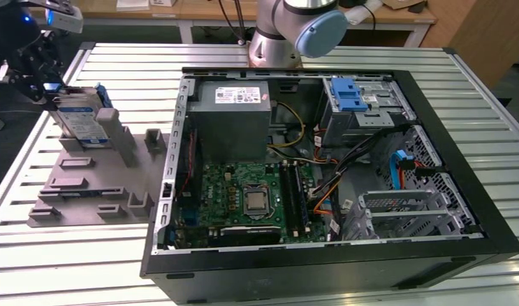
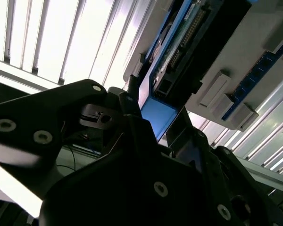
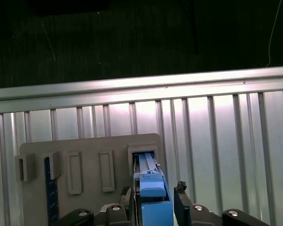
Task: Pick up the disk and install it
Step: 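Pick up the disk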
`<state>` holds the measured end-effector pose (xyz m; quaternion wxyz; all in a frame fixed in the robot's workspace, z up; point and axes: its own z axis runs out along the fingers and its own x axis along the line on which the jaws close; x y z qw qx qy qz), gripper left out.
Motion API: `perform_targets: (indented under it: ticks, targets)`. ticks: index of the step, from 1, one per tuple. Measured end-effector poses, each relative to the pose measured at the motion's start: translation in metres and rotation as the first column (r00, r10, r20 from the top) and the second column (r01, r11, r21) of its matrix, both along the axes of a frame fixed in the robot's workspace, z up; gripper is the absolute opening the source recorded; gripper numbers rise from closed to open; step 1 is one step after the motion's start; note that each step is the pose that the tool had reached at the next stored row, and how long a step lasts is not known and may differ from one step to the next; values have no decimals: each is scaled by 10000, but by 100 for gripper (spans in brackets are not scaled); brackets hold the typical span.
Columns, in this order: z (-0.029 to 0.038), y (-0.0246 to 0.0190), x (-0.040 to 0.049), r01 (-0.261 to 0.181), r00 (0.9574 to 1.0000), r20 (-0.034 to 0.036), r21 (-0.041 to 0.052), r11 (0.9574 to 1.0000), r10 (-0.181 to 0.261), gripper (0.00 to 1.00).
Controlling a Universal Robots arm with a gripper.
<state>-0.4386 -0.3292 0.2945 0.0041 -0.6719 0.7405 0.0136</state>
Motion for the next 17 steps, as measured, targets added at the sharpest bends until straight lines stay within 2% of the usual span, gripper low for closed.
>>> perform_targets:
  ticks: [1,2,11,13,14,17]
  targets:
    - [-1,0,0,0,10000,0,0,10000,0,52]
    - [-3,0,0,0,10000,2,1,10000,0,45]
    - [-24,0,0,1,10000,2,-2,10000,-1,45]
    - [-27,-1,0,1,10000,2,-3,10000,-1,44]
    - [-28,-1,0,0,10000,2,-6,10000,0,37]
    - [-33,-6,0,0,10000,4,-11,10000,0,37]
